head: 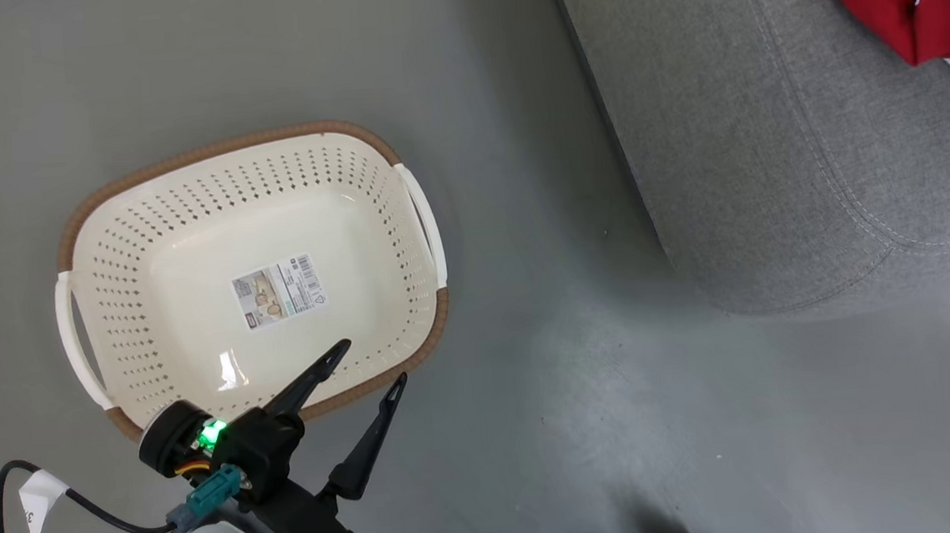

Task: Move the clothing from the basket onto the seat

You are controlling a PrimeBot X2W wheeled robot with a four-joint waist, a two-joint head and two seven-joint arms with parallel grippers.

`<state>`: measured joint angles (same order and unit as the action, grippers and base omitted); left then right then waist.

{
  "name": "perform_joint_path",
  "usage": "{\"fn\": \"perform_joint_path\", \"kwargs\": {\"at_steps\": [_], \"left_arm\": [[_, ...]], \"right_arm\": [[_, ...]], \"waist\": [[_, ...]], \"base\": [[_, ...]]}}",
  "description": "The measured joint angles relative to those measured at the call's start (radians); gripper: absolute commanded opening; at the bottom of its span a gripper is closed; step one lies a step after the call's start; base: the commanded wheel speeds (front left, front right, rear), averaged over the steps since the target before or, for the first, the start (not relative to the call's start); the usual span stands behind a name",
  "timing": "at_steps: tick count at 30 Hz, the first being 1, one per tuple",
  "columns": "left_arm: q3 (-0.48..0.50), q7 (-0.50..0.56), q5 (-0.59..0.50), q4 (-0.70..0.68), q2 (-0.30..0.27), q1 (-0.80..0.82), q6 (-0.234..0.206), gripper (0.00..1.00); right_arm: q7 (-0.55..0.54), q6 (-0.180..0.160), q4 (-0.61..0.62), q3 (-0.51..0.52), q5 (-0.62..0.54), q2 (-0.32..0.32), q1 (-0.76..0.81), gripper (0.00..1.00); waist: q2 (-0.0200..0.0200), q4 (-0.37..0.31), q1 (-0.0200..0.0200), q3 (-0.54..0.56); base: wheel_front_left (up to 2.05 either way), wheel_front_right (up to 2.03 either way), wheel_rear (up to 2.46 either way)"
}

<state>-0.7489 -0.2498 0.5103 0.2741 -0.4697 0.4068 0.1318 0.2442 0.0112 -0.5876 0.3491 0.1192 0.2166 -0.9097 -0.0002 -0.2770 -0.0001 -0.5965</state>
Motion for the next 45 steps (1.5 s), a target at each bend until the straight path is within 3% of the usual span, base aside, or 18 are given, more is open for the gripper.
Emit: {"fn": "perform_joint_path", "kwargs": {"at_steps": [9, 18, 32, 45], "left_arm": [[0.057, 0.000, 0.057, 0.085, 0.085, -0.002, 0.000, 1.00], [0.122, 0.000, 0.070, 0.165, 0.143, -0.005, 0.000, 1.00], [0.236, 0.000, 0.095, 0.249, 0.191, -0.028, -0.028, 1.00], [0.356, 0.000, 0.085, 0.267, 0.203, -0.070, -0.098, 1.00]], "right_arm": [[0.004, 0.059, 0.042, -0.072, -0.016, -0.047, 0.108, 1.00], [0.005, 0.095, 0.071, -0.140, -0.033, -0.060, 0.177, 1.00], [0.005, 0.109, 0.080, -0.260, -0.029, -0.106, 0.302, 1.00], [0.005, 0.112, 0.074, -0.436, 0.076, -0.113, 0.407, 1.00]], "waist": [[0.0000, 0.042, -0.0001, 0.120], [0.0000, 0.120, -0.0001, 0.221], [0.0001, 0.257, 0.0000, 0.349], [0.0001, 0.335, 0.0000, 0.450]], "base": [[0.00, 0.00, 0.00], [0.00, 0.00, 0.00], [0.00, 0.00, 0.00], [0.00, 0.00, 0.00]]}}
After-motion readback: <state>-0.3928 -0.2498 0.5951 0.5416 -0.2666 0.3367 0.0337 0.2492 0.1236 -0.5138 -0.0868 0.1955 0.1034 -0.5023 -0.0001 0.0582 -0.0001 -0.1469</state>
